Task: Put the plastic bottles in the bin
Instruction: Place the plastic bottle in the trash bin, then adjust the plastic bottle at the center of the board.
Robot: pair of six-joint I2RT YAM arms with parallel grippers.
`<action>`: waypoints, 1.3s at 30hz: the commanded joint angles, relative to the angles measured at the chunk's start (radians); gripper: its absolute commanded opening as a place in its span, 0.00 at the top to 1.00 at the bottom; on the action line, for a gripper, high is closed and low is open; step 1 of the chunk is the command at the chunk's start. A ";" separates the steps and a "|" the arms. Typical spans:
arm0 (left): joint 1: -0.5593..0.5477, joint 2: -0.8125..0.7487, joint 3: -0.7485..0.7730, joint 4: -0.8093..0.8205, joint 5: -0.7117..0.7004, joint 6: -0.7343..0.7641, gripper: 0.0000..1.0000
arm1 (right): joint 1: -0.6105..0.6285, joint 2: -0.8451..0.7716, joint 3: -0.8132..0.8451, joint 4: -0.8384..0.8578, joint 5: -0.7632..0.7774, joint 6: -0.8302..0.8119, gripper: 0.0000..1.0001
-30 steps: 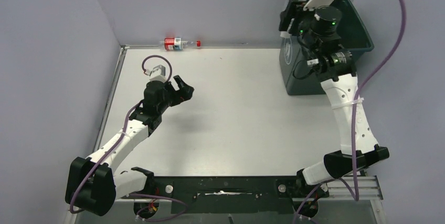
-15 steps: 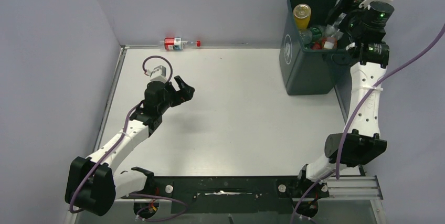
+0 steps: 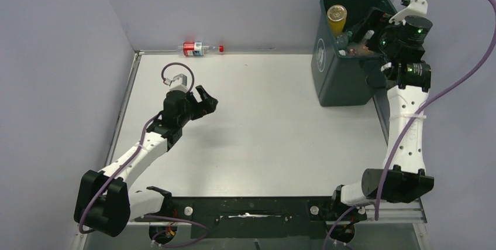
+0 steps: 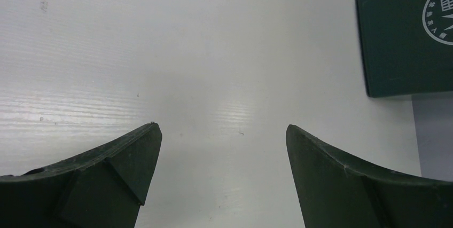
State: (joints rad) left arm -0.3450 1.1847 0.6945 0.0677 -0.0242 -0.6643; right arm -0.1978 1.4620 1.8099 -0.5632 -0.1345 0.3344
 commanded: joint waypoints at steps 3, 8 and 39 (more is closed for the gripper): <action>0.025 0.052 0.125 0.042 -0.031 0.046 0.11 | 0.173 -0.158 -0.084 0.042 -0.009 -0.008 0.02; 0.069 0.132 0.241 0.048 -0.037 0.072 0.11 | 0.313 -0.193 -0.173 0.055 -0.014 0.002 0.02; 0.473 1.170 1.096 0.450 0.328 0.229 0.11 | 0.377 0.814 0.271 0.464 -0.356 0.091 0.02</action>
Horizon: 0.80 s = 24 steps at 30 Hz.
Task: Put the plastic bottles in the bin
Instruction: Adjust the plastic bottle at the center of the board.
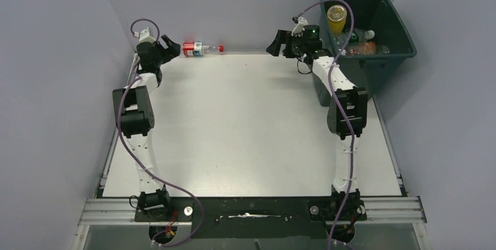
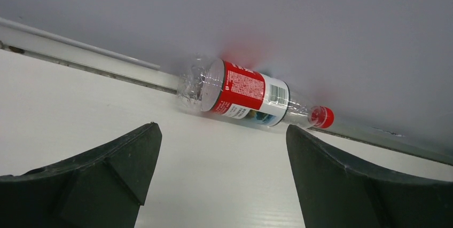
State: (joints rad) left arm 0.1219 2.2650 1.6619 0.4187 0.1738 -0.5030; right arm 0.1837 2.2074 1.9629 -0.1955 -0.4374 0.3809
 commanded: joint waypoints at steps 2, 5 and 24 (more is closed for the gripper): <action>0.011 0.149 0.180 0.108 0.182 0.060 0.11 | -0.004 0.121 0.155 0.113 -0.066 0.061 0.02; 0.017 0.227 0.250 0.136 0.304 0.077 0.11 | -0.004 0.183 0.190 0.129 -0.082 0.075 0.02; 0.039 0.388 0.407 0.208 0.276 0.181 0.11 | 0.048 0.283 0.133 0.212 -0.044 0.080 0.02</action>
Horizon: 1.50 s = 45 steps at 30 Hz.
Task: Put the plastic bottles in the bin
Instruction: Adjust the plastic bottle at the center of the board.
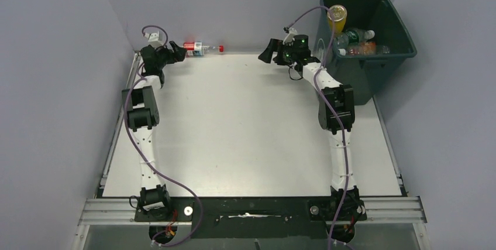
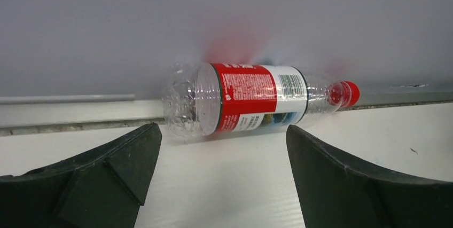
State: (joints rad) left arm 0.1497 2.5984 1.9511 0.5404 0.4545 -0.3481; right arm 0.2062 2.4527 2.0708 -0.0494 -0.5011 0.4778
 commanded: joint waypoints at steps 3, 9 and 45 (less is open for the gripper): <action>0.011 0.110 0.192 0.090 0.007 0.027 0.11 | 0.029 0.049 0.018 0.081 0.017 -0.008 0.02; 0.011 0.211 0.339 0.130 0.058 0.018 0.11 | 0.030 0.047 -0.024 0.110 0.022 -0.002 0.02; -0.224 0.296 0.466 0.252 0.356 -0.119 0.11 | -0.095 0.368 0.221 0.638 0.070 0.250 0.01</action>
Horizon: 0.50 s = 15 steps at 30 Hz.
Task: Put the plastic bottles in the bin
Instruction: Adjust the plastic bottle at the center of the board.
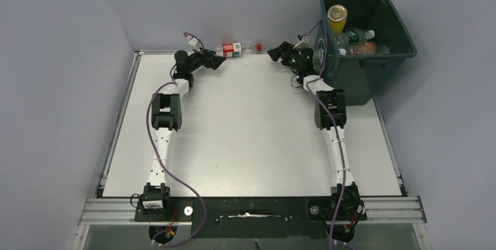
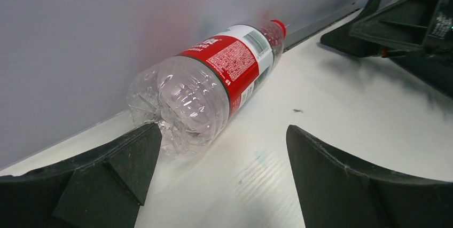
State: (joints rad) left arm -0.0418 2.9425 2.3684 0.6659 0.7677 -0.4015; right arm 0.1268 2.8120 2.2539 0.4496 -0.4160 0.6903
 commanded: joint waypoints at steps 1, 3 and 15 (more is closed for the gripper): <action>-0.042 -0.052 0.041 0.144 0.050 -0.081 0.11 | -0.016 0.012 0.037 0.147 -0.015 0.040 0.01; -0.067 -0.068 0.011 0.182 0.060 -0.115 0.11 | -0.018 0.019 0.036 0.165 -0.015 0.049 0.01; -0.232 -0.275 -0.512 0.660 0.136 -0.414 0.11 | -0.058 -0.016 -0.090 0.265 -0.029 0.113 0.00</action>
State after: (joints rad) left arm -0.2390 2.8006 1.9957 1.0180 0.8536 -0.6617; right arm 0.1154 2.8353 2.2250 0.5919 -0.4408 0.7486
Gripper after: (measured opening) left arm 0.887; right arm 0.993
